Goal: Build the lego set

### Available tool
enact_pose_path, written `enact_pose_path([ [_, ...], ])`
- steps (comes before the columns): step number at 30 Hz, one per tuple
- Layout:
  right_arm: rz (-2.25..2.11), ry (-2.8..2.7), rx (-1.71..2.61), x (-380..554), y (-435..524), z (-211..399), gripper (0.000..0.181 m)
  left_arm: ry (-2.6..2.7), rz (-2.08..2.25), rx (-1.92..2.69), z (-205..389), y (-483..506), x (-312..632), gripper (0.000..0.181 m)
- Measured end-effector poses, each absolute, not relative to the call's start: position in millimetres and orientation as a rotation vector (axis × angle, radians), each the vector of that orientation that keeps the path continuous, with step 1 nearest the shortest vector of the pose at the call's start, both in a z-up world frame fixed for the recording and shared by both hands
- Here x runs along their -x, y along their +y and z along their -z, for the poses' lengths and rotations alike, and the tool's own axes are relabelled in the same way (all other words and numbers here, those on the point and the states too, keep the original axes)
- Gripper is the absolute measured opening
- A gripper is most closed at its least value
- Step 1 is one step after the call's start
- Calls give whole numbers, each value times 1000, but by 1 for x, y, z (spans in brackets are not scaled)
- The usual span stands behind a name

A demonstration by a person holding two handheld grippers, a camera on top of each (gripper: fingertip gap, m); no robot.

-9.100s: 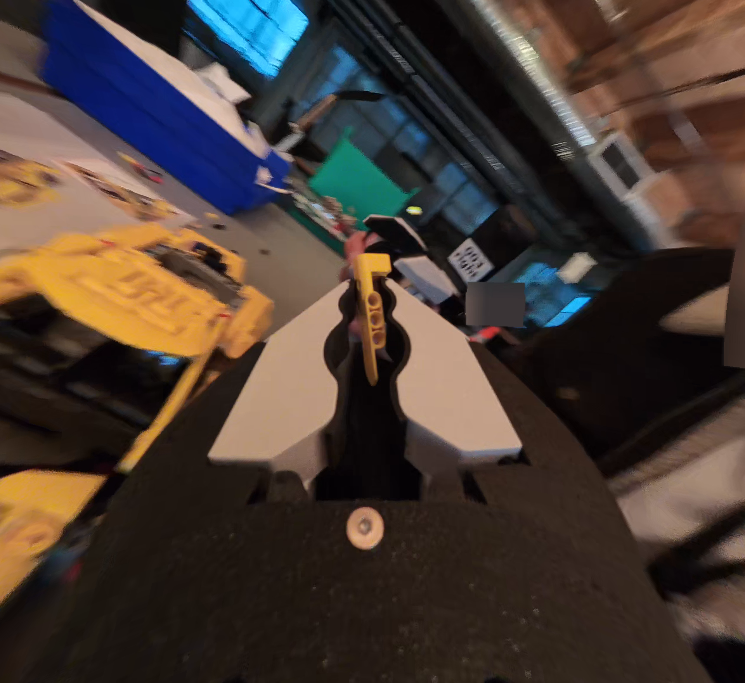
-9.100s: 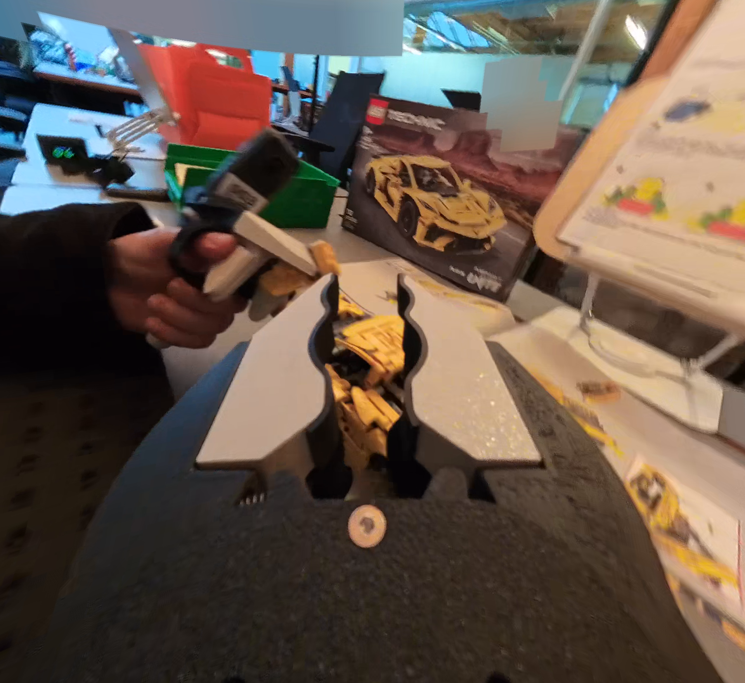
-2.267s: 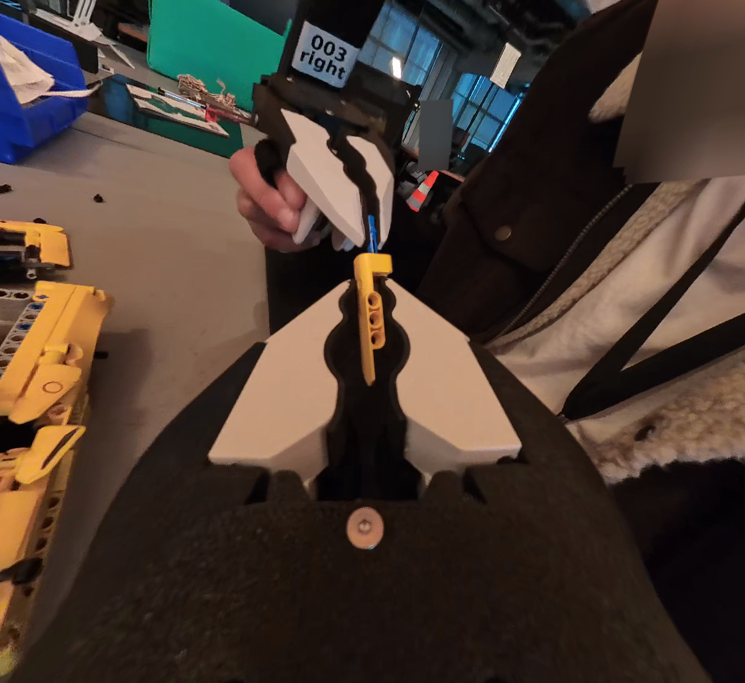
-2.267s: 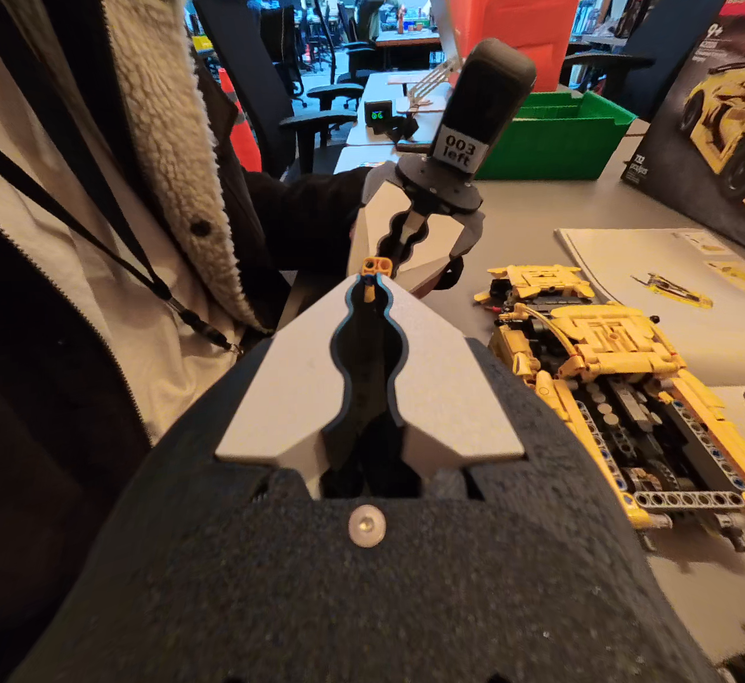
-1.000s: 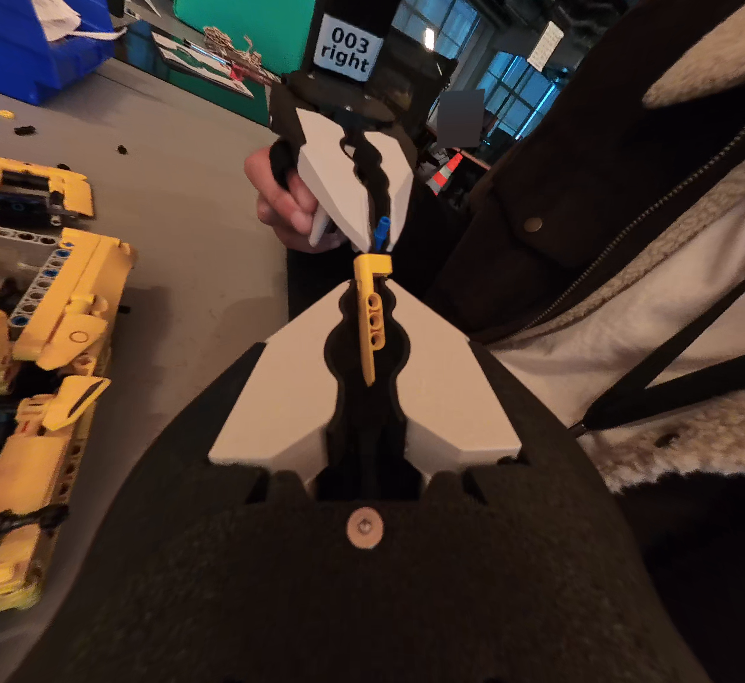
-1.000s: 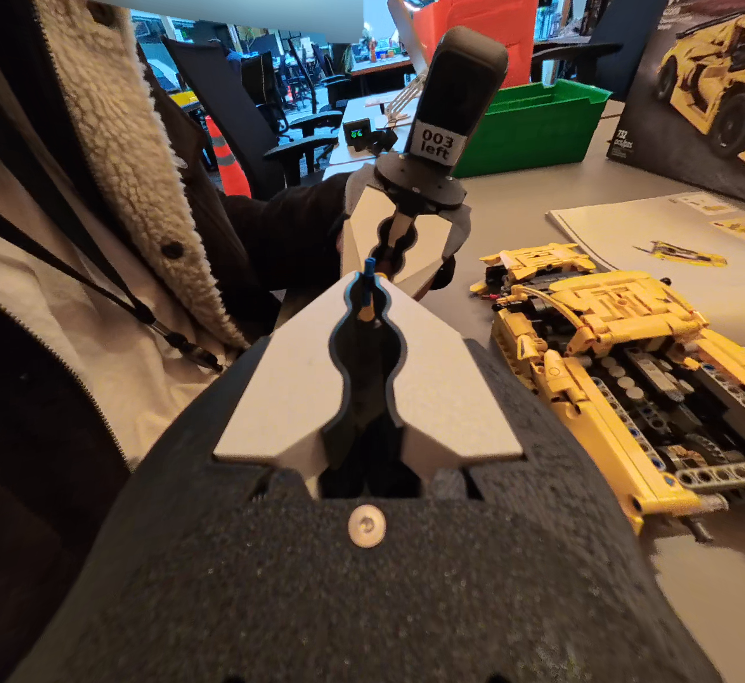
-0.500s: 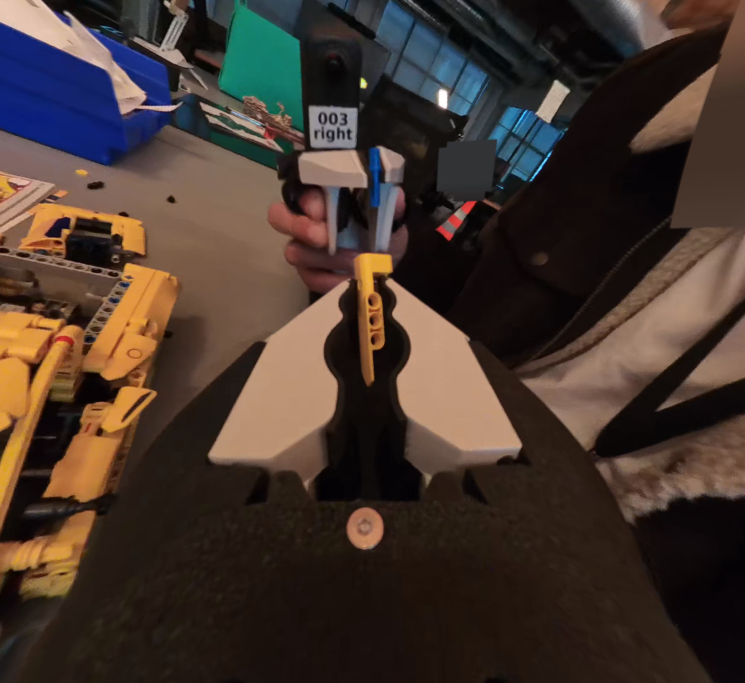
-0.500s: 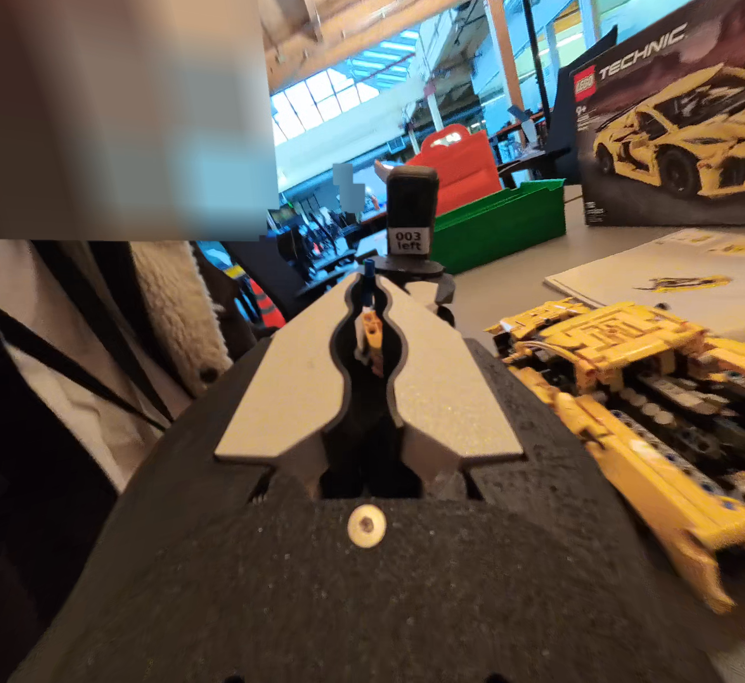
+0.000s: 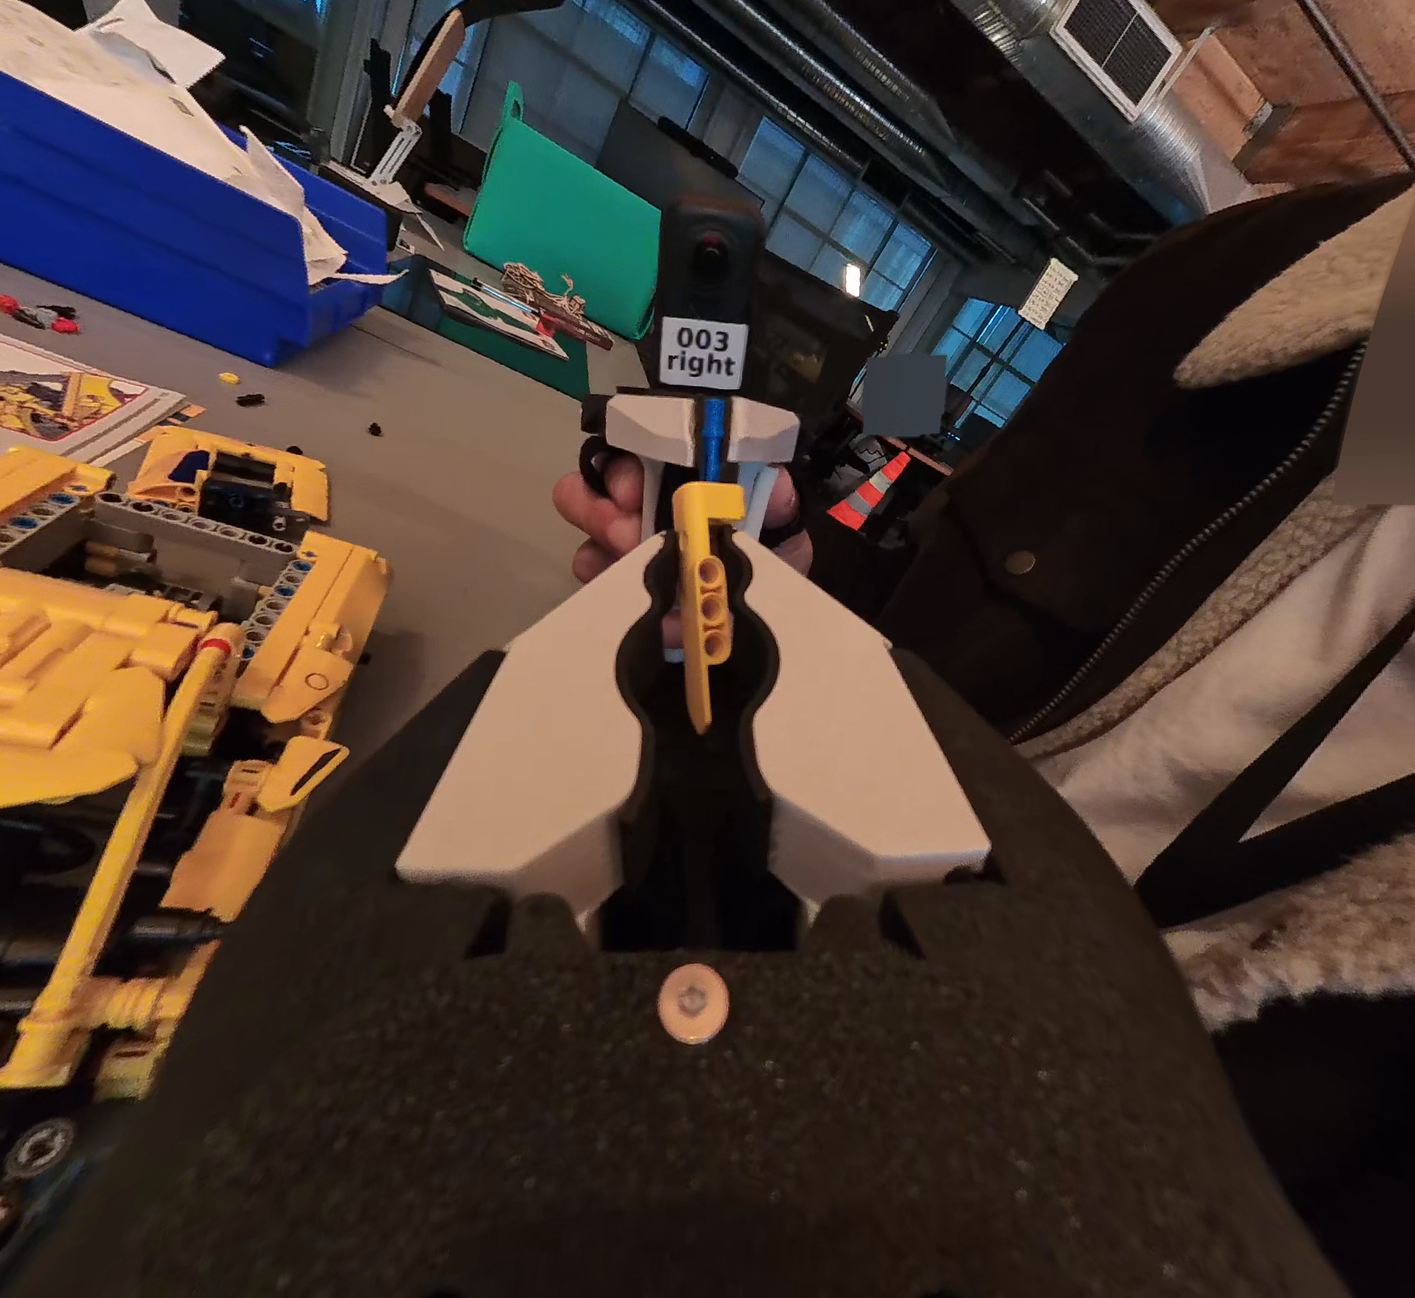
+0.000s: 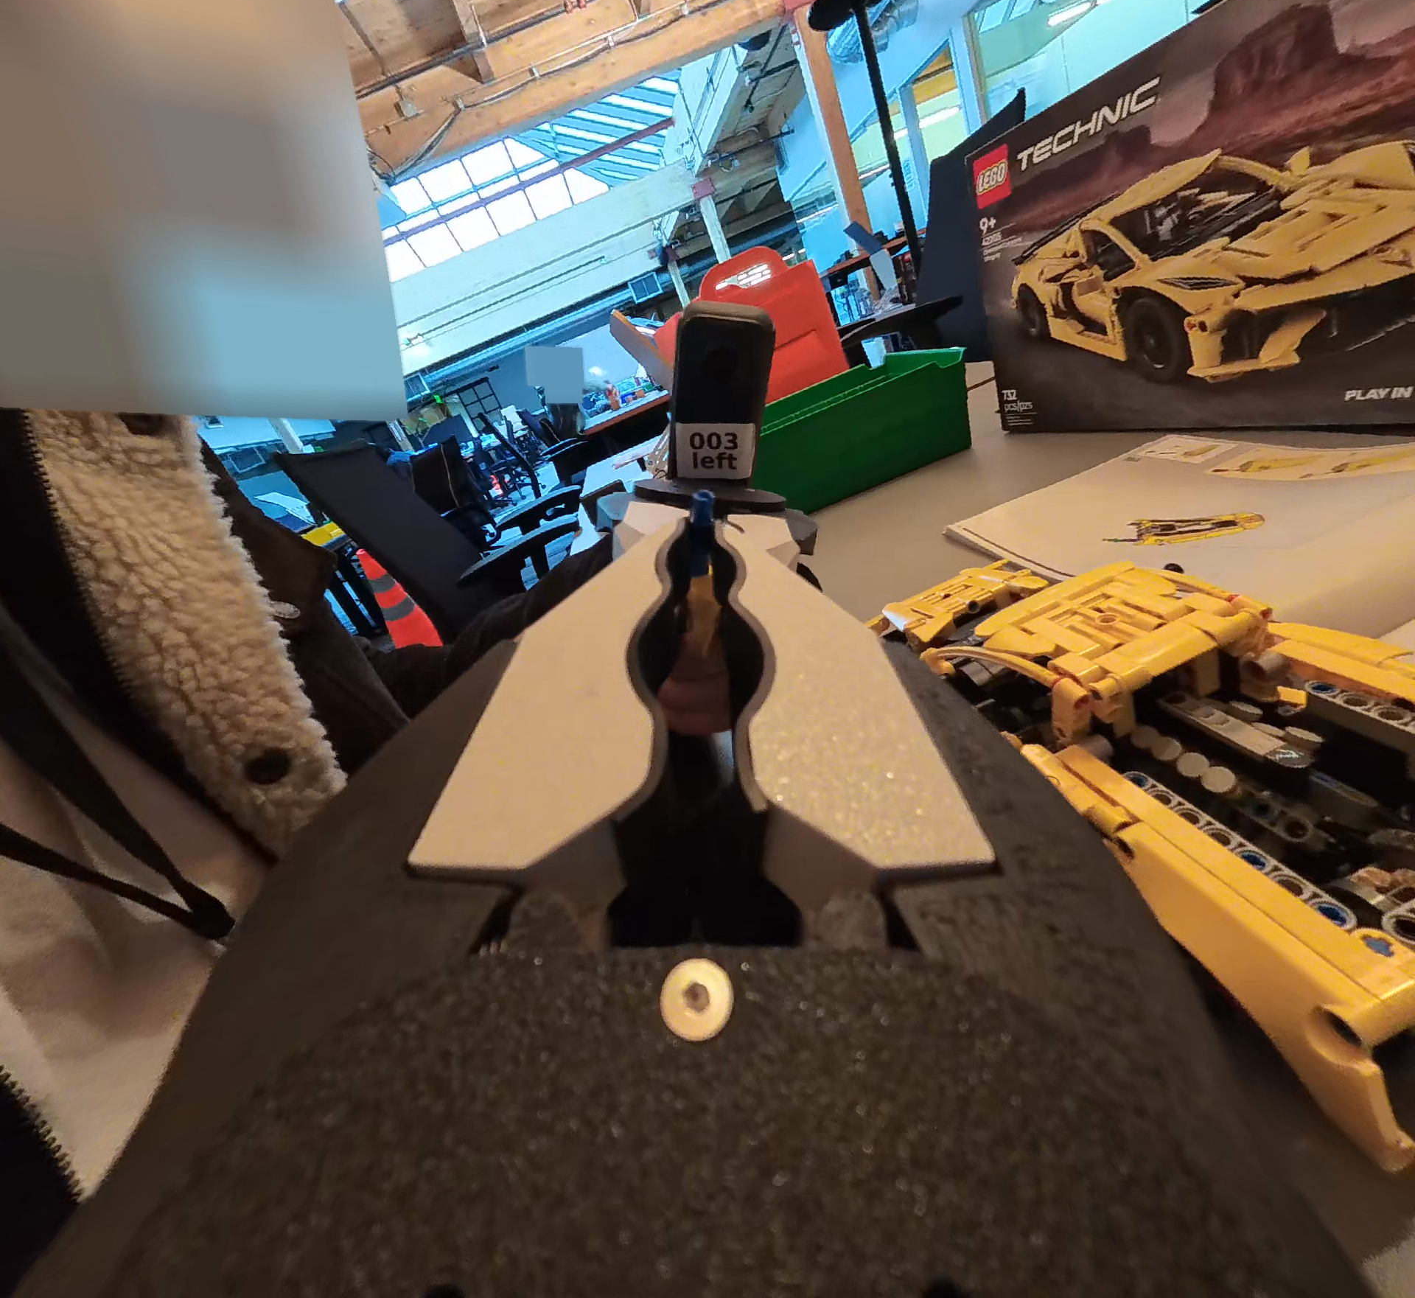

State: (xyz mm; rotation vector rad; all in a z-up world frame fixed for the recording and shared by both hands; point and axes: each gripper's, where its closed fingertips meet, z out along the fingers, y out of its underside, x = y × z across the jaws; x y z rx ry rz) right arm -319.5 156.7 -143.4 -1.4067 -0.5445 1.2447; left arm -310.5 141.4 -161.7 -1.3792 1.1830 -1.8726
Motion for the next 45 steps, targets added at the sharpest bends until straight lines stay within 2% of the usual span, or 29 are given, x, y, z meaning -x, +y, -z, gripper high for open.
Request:
enact_pose_path([
  [11,-1220,-430,1435,306,169,147,4,1027,1629,1373,155,169,309,10],
  [16,-1217,-288,1402,297,178,142,3,1072,970,1373,172,197,306,10],
  [20,-1237,-109,1383,295,189,145,4,1080,728,1345,174,202,304,10],
  [35,-1055,-63,1482,296,206,161,4,998,622,1440,181,203,292,10],
  [45,-1135,-41,1563,296,207,173,3,1068,475,1434,190,205,293,9],
])
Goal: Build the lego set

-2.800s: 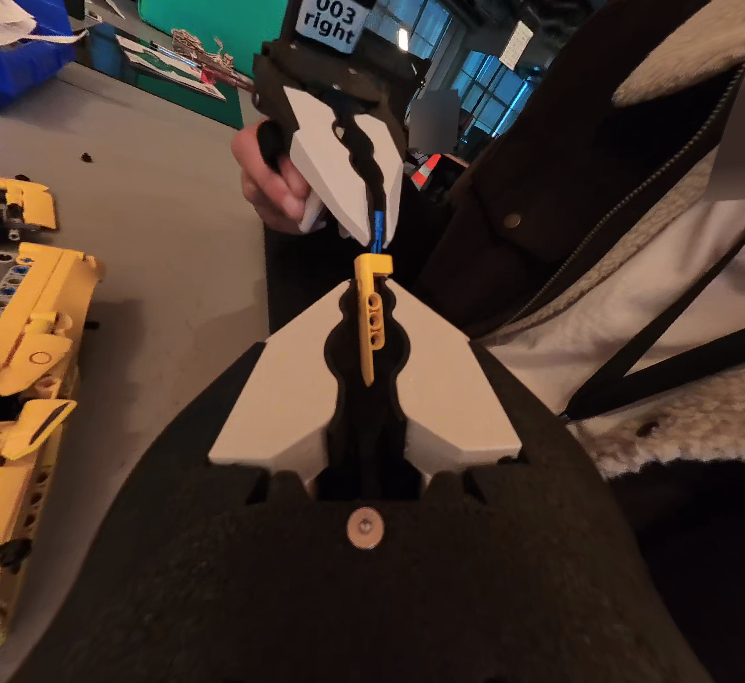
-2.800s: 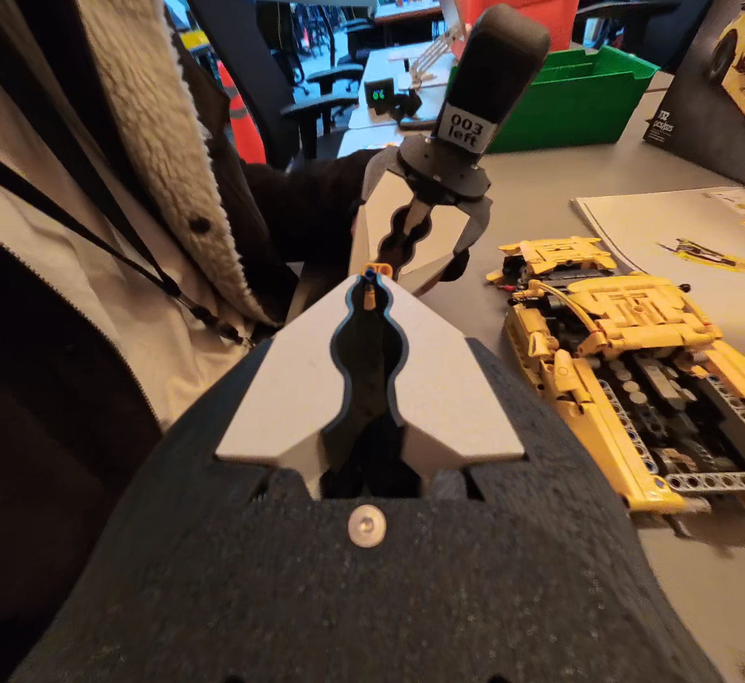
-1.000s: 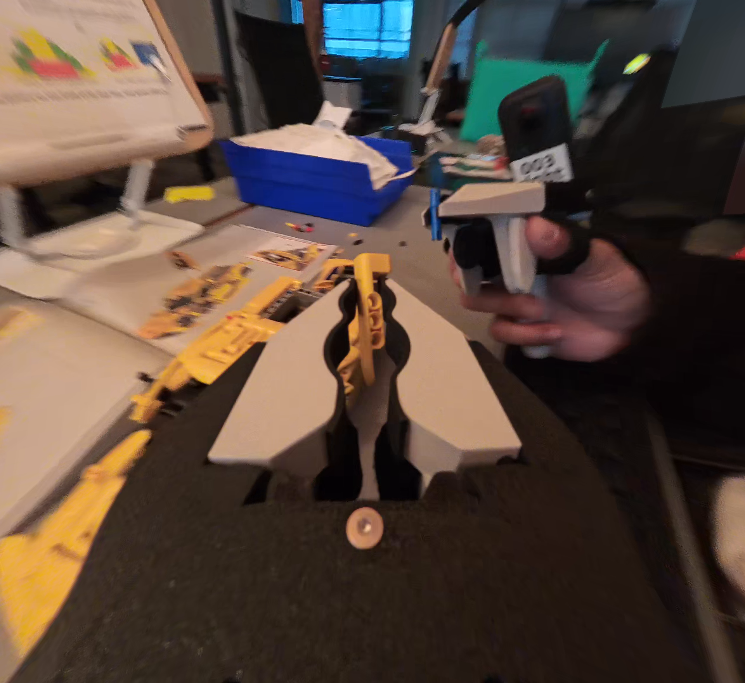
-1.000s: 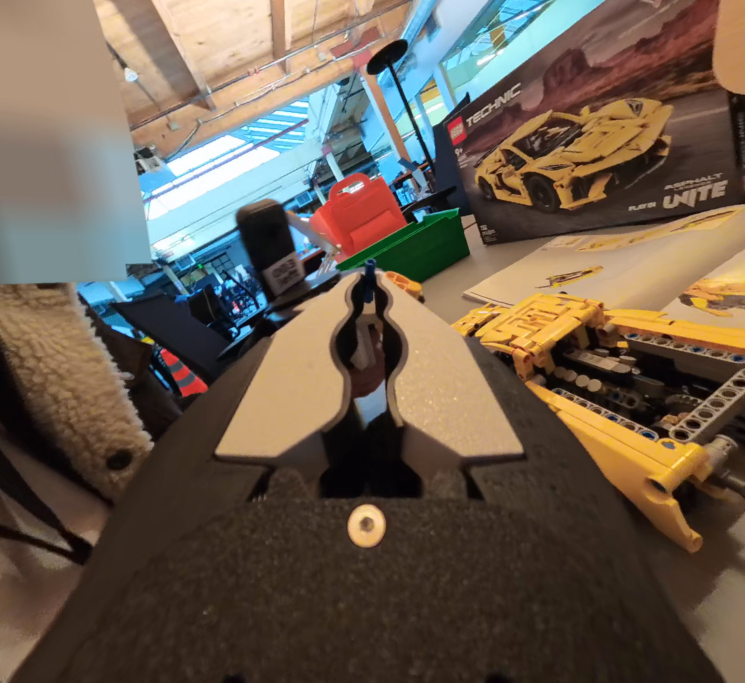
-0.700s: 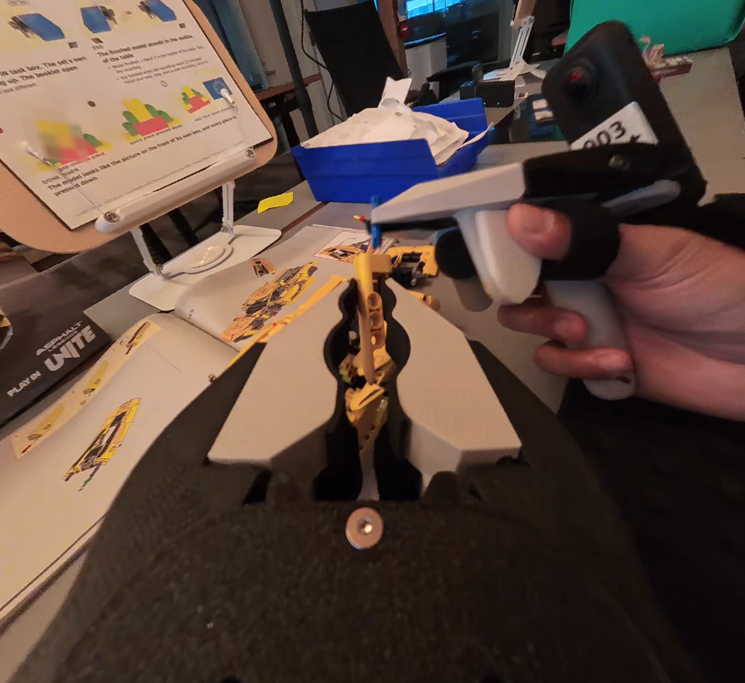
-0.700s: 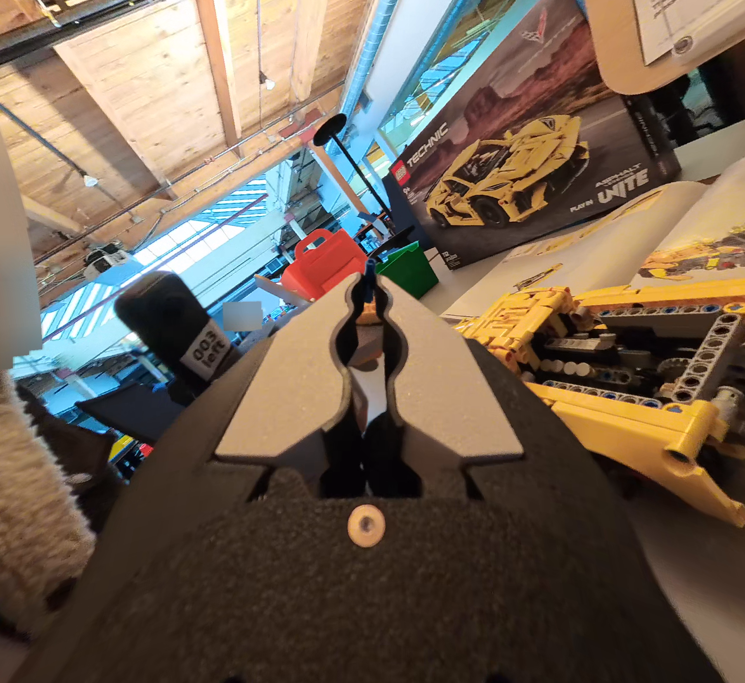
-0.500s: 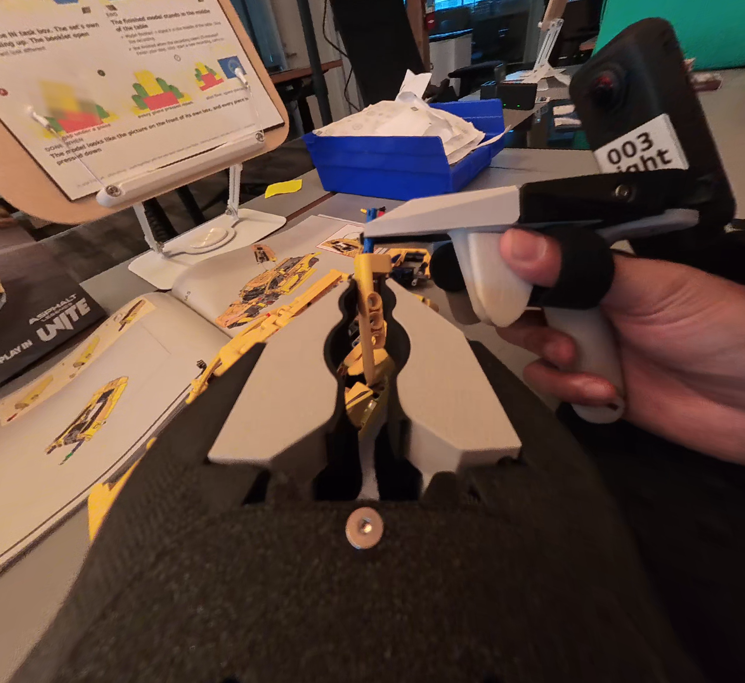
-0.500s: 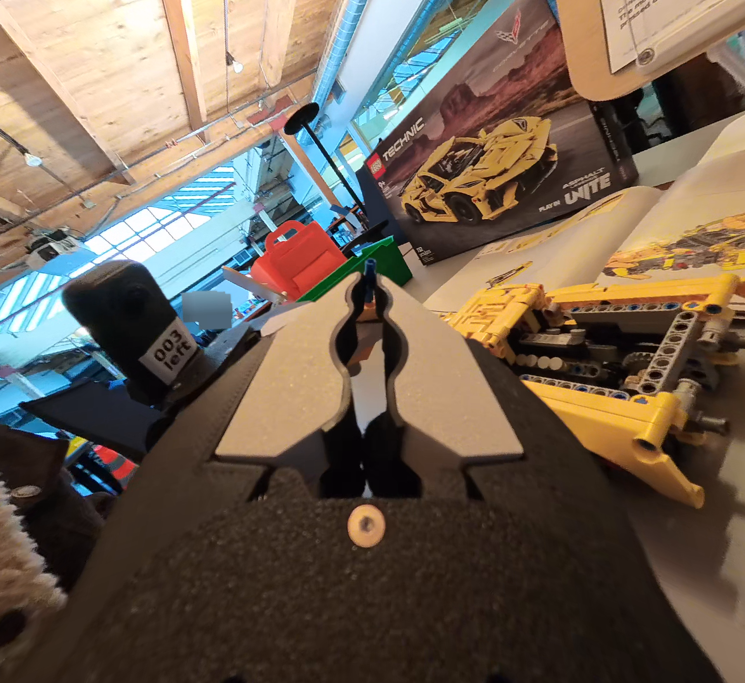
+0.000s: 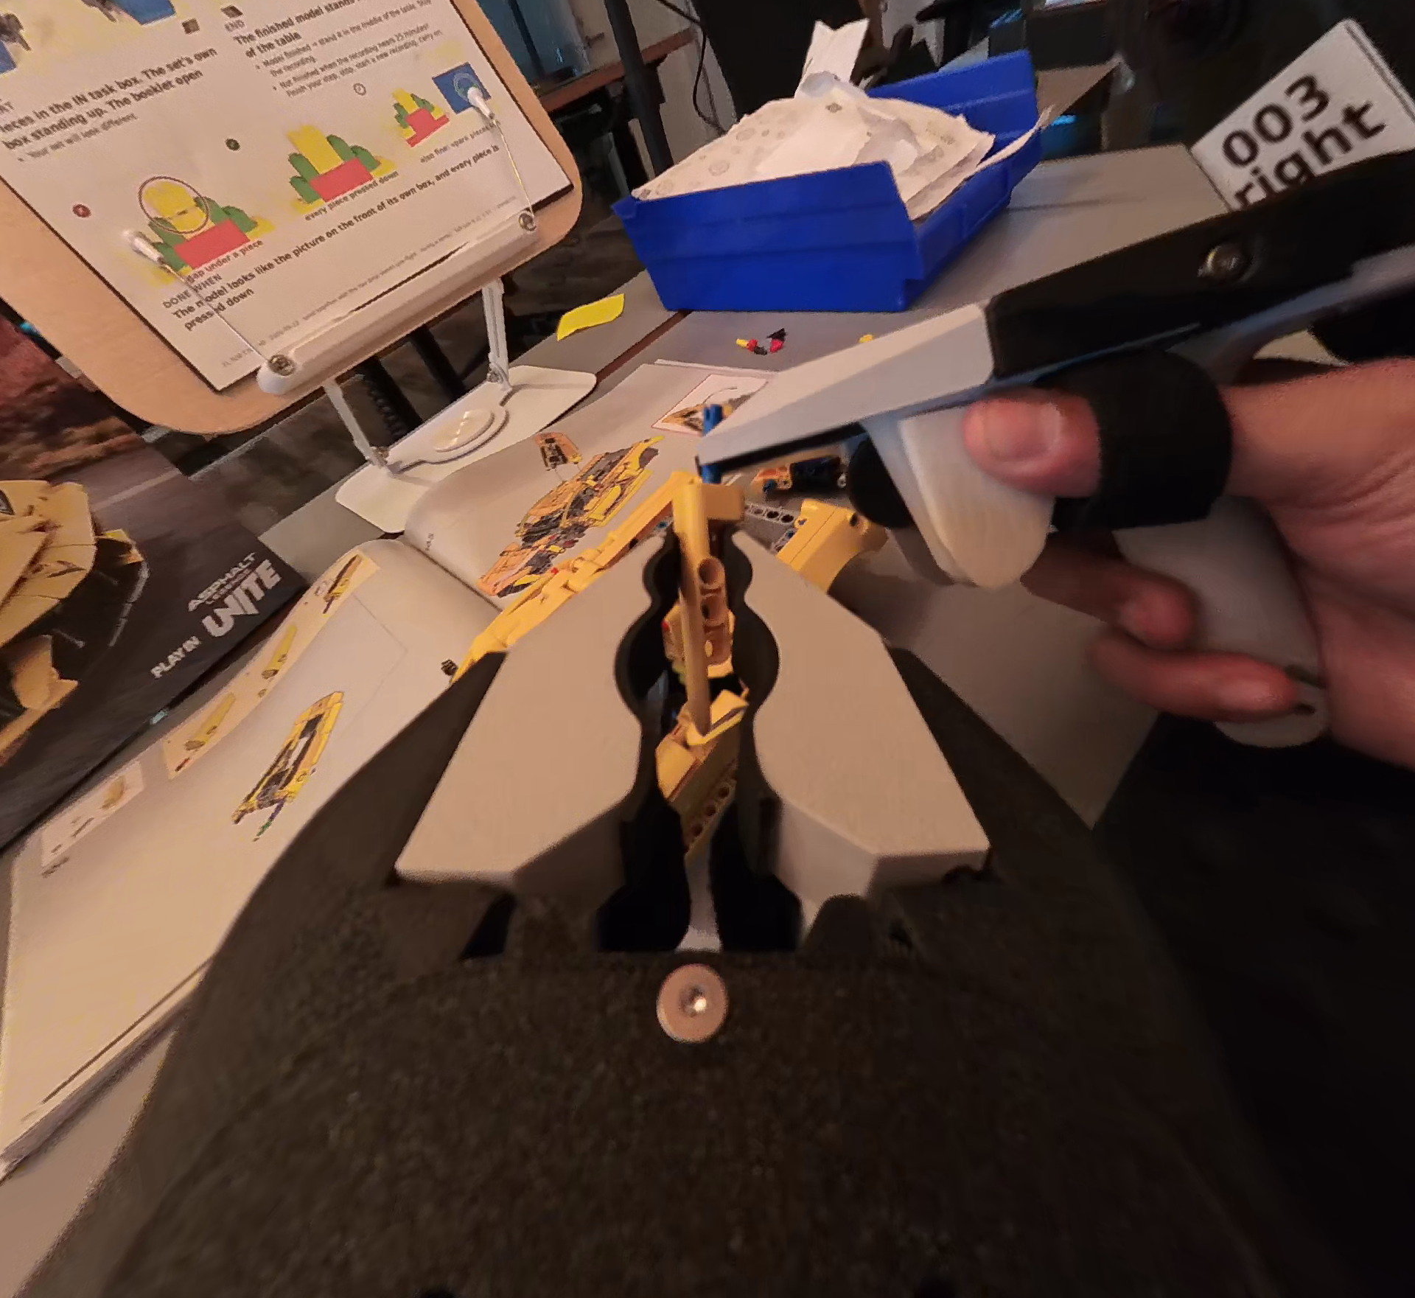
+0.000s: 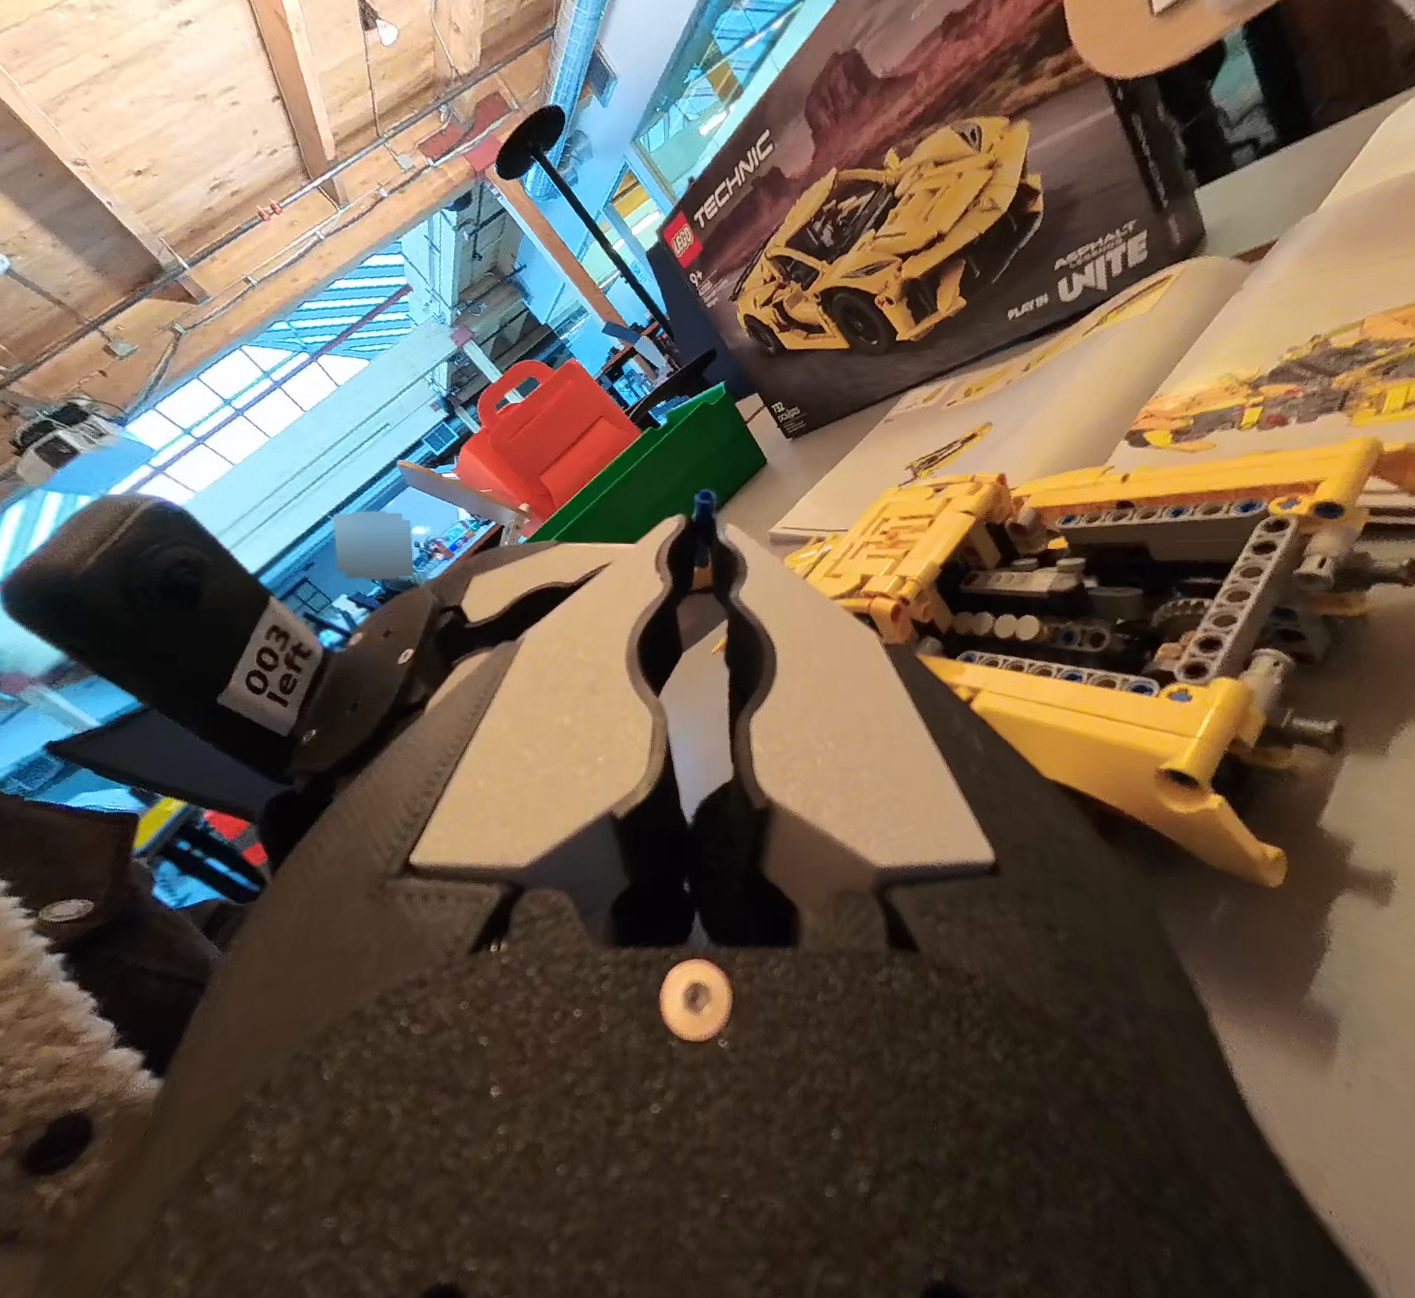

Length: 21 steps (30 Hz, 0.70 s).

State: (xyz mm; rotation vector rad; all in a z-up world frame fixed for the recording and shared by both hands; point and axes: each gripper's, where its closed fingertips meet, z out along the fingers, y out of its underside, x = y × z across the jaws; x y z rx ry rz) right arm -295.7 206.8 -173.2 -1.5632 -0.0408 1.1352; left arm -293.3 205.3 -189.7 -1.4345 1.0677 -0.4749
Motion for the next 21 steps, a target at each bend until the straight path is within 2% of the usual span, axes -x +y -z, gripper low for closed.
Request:
enact_pose_path([
  [7,-1115,-40,1627,298,210,183,4,1102,388,1453,196,208,294,9],
  [13,-1119,-81,1612,296,210,178,5,1064,581,1485,195,207,292,10],
  [14,-1120,-116,1597,296,208,175,8,1038,631,1491,192,207,293,10],
  [15,-1094,-164,1586,295,208,172,19,1021,677,1505,192,208,295,10],
  [17,-1043,-288,1525,289,201,159,21,994,839,1535,191,206,295,10],
  [18,-967,-363,1500,283,200,154,27,970,926,1538,188,205,296,10],
  [20,-749,-605,1503,282,195,158,28,964,1160,1538,185,194,293,10],
  [21,-644,-702,1490,282,193,159,35,951,1281,1552,185,190,291,10],
])
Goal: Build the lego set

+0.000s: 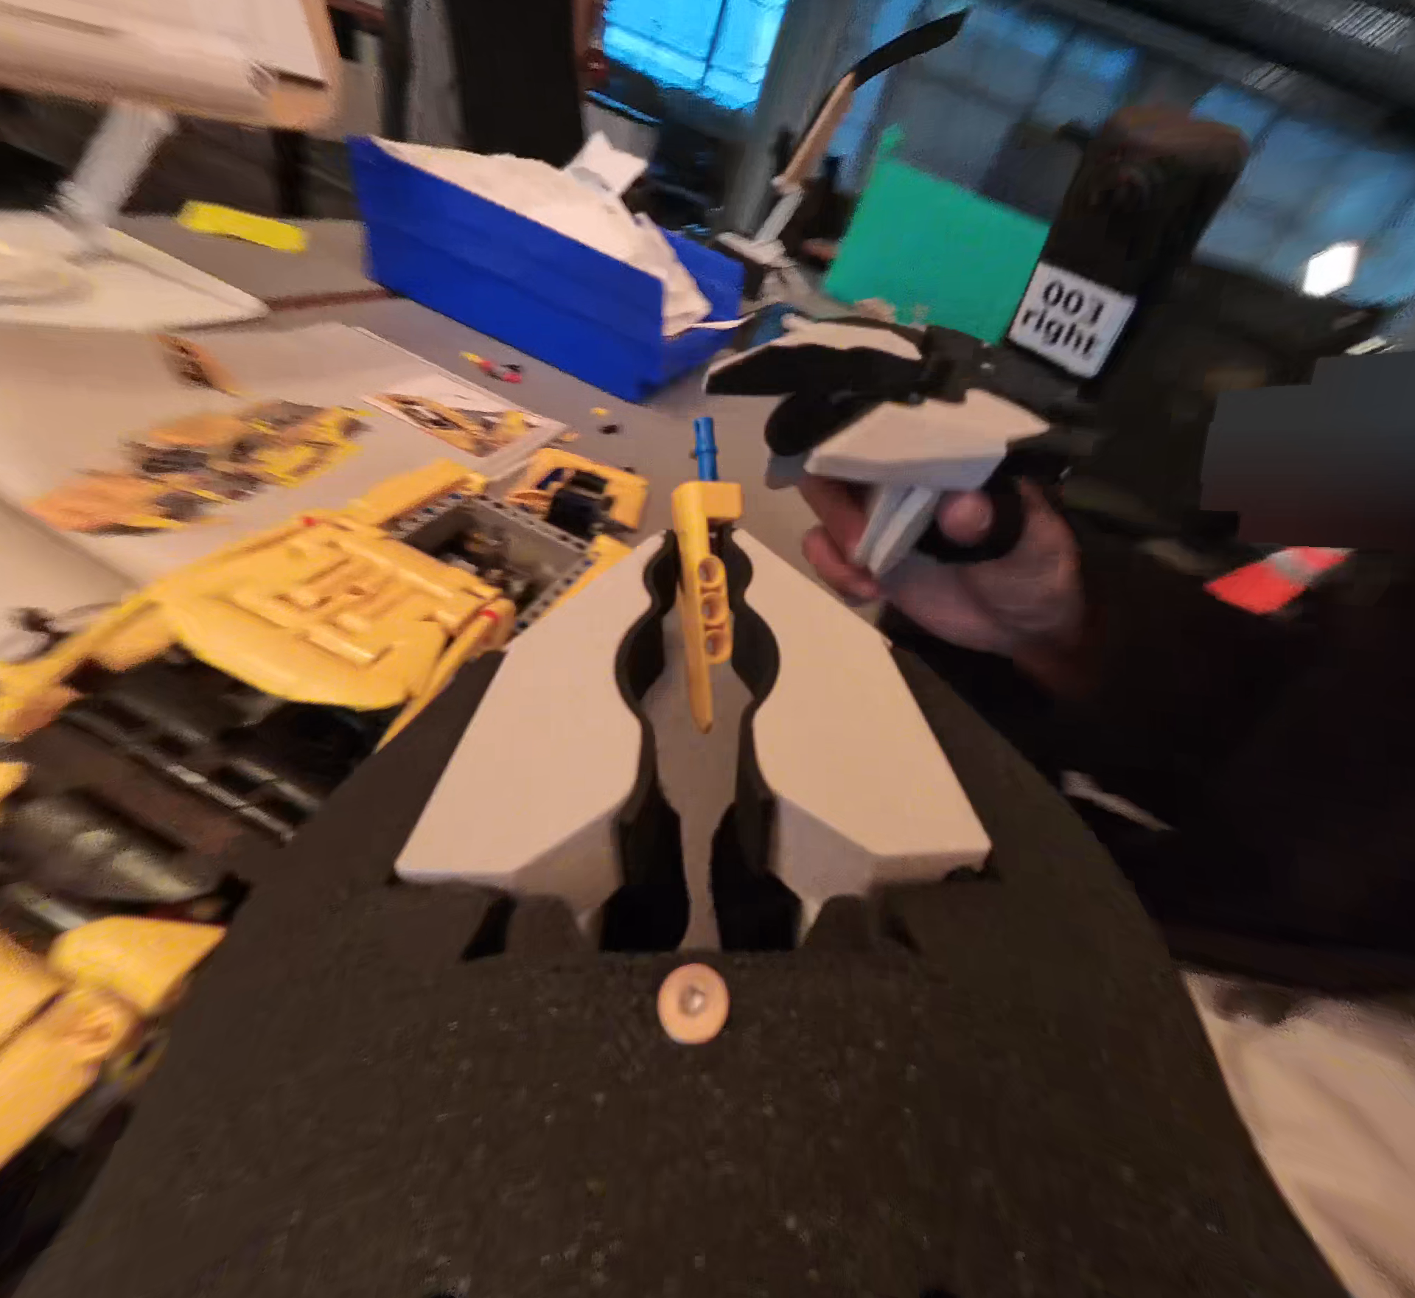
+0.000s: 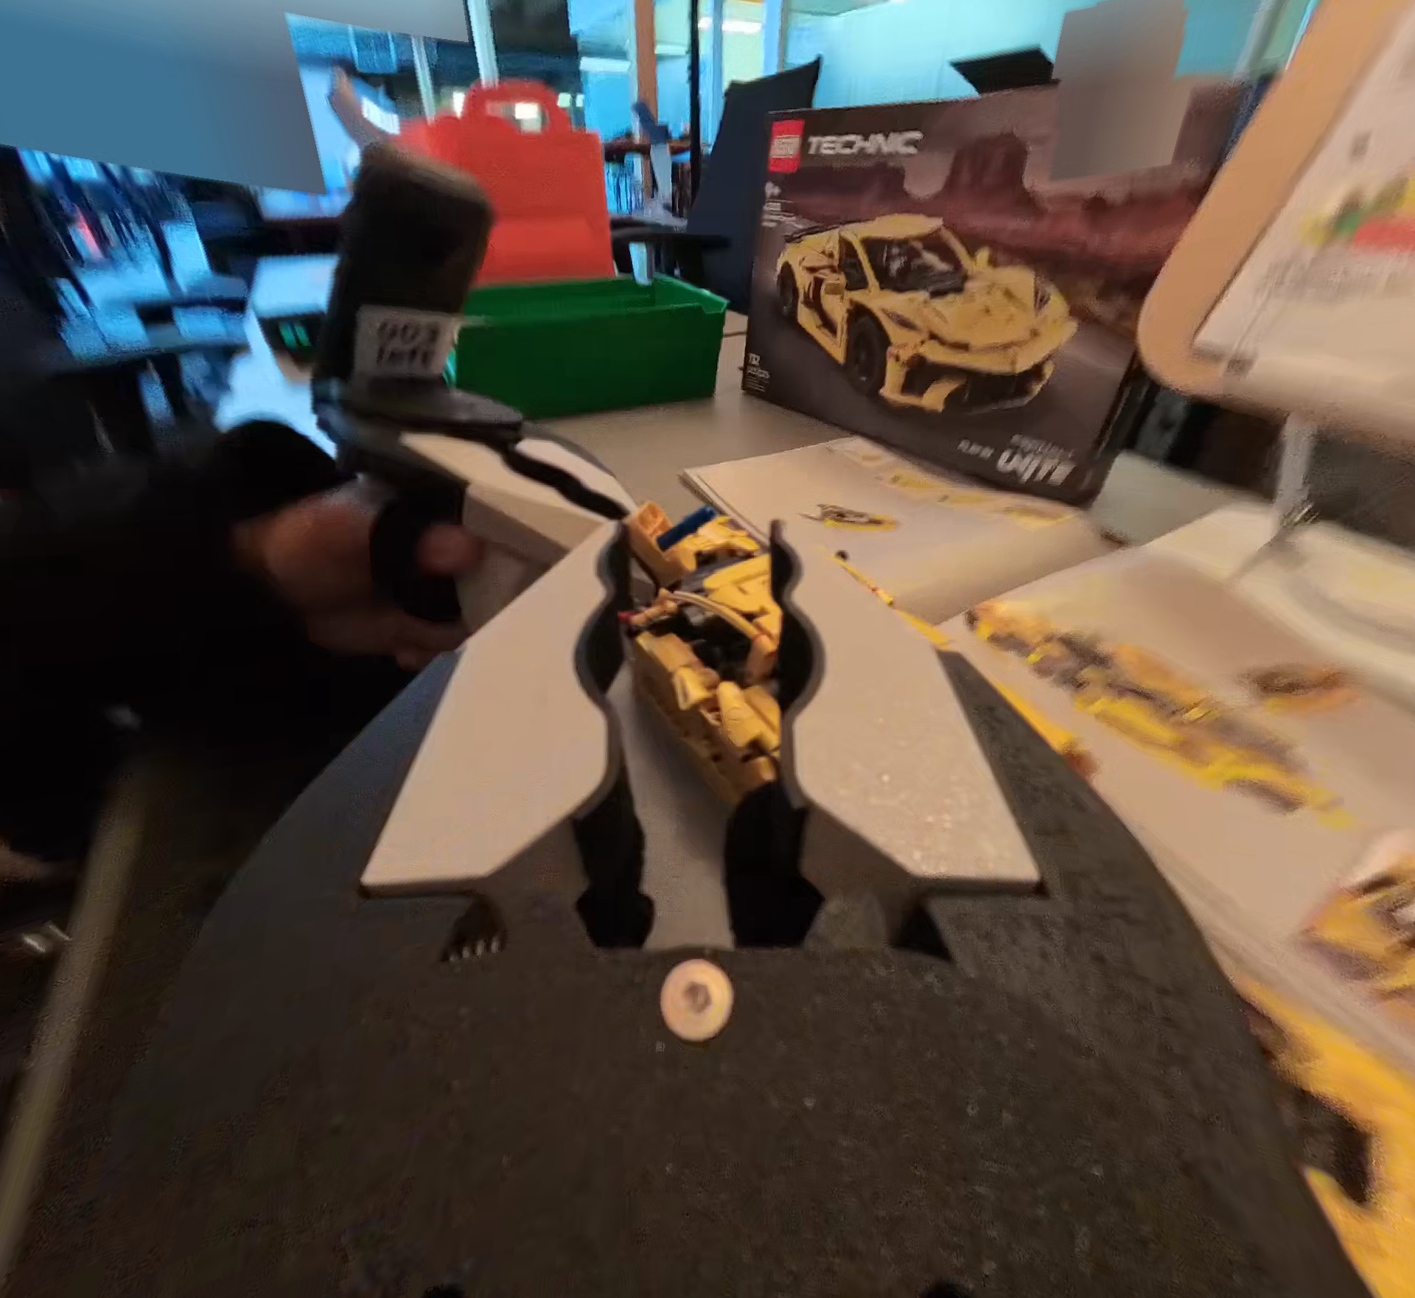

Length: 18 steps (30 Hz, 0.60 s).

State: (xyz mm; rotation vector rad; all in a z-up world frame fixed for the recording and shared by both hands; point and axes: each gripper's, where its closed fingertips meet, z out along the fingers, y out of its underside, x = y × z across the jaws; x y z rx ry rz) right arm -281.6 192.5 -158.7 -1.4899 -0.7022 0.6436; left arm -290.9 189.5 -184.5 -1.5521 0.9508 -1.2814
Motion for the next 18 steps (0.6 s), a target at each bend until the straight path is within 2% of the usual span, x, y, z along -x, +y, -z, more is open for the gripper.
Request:
enact_pose_path([
  [3,-423,-880,1347,287,179,157,37,929,1499,1558,181,180,289,10],
  [6,-280,-838,1242,285,177,151,21,940,1582,1563,181,174,287,10],
  [11,-386,-883,1309,294,172,162,41,989,1607,1563,184,166,284,10],
  [15,-402,-927,1322,301,168,169,49,995,1637,1560,183,163,284,10],
  [18,-378,-931,1323,300,169,170,45,991,1675,1567,183,161,284,10],
])
